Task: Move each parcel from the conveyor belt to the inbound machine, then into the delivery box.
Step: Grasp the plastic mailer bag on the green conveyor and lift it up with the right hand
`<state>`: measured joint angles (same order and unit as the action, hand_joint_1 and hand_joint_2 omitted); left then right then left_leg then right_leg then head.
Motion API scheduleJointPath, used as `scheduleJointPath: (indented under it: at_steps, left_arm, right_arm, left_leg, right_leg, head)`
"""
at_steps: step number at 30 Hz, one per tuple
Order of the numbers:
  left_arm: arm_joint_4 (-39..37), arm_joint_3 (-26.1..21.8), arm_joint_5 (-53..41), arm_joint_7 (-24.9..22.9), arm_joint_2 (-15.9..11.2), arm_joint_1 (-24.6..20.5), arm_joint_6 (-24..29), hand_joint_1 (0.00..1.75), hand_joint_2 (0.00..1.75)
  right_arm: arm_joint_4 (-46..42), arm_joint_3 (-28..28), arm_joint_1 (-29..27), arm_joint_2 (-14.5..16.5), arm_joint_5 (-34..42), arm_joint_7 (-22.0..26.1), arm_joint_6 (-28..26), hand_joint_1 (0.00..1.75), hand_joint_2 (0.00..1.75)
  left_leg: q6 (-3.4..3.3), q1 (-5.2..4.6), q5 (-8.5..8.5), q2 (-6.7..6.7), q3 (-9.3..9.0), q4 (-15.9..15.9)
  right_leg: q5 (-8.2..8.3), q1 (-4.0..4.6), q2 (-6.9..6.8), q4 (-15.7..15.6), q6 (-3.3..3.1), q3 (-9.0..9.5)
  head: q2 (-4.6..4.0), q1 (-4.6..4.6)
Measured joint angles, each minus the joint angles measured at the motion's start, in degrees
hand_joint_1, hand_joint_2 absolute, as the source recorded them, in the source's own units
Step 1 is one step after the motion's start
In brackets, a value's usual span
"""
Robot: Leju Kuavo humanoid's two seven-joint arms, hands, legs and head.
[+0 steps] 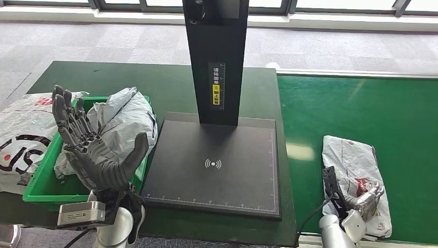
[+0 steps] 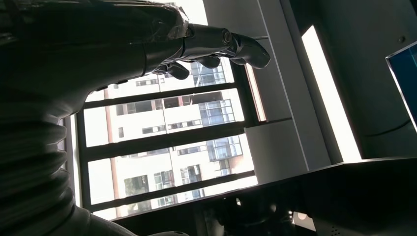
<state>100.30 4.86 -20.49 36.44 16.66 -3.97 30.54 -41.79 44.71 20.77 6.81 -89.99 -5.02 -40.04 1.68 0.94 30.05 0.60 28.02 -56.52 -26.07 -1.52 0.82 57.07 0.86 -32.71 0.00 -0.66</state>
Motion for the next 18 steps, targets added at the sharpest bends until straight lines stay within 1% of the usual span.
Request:
scheduleJointPath:
  at_steps: [2,3,6,7,12,18]
  left_arm:
    - [0.00,0.00,0.84,-0.08,0.00,-0.01,-0.42,0.00,1.75]
    - [-0.01,-0.01,1.31,-0.10,0.00,-0.02,-0.66,0.00,1.75]
    - [-0.02,-0.01,2.17,0.04,-0.02,-0.02,-1.15,0.00,1.75]
    - [-0.03,-0.01,2.25,0.10,-0.02,-0.02,-1.22,0.00,1.75]
    - [-0.03,-0.01,2.40,0.31,-0.02,-0.02,-1.25,0.00,1.75]
    - [0.01,-0.01,2.48,0.52,-0.02,0.01,-1.25,0.00,1.75]
  right_arm:
    - [3.59,-0.31,0.67,-1.21,-0.05,-2.38,0.94,0.00,1.75]
    - [5.27,-0.56,1.08,-1.81,-0.13,-3.55,1.84,0.13,1.75]
    - [9.34,-1.56,2.27,-3.24,-0.40,-6.34,4.71,1.44,1.75]
    - [10.41,-1.89,2.66,-3.61,-0.45,-6.82,5.26,1.75,1.75]
    - [13.68,-3.09,3.89,-5.01,-0.52,-7.64,6.17,1.75,1.75]
    - [15.12,-3.67,4.59,-6.11,-0.51,-7.85,7.35,1.75,1.75]
  left_leg:
    - [0.00,0.00,0.01,-0.02,0.18,0.00]
    - [0.00,0.00,0.02,-0.03,0.20,0.00]
    - [0.00,0.02,0.01,-0.02,-0.15,0.00]
    - [0.00,0.02,0.01,-0.03,-0.27,0.00]
    - [-0.15,0.13,0.15,-0.10,-0.33,0.00]
    - [-0.23,0.16,0.18,-0.30,-0.61,-0.01]
  right_leg:
    - [0.00,0.00,0.03,0.00,0.00,0.01]
    - [0.00,0.00,0.03,-0.01,0.00,0.02]
    - [0.00,0.03,0.02,-0.03,0.00,0.08]
    - [0.00,0.05,0.03,-0.05,0.00,0.15]
    - [-0.06,0.14,0.07,-0.27,0.06,0.74]
    - [0.08,0.17,0.24,-0.53,0.25,1.12]
  head:
    - [0.00,0.00]
    - [0.00,0.00]
    - [0.00,-0.01]
    - [0.00,-0.01]
    - [0.00,0.00]
    - [0.00,0.00]
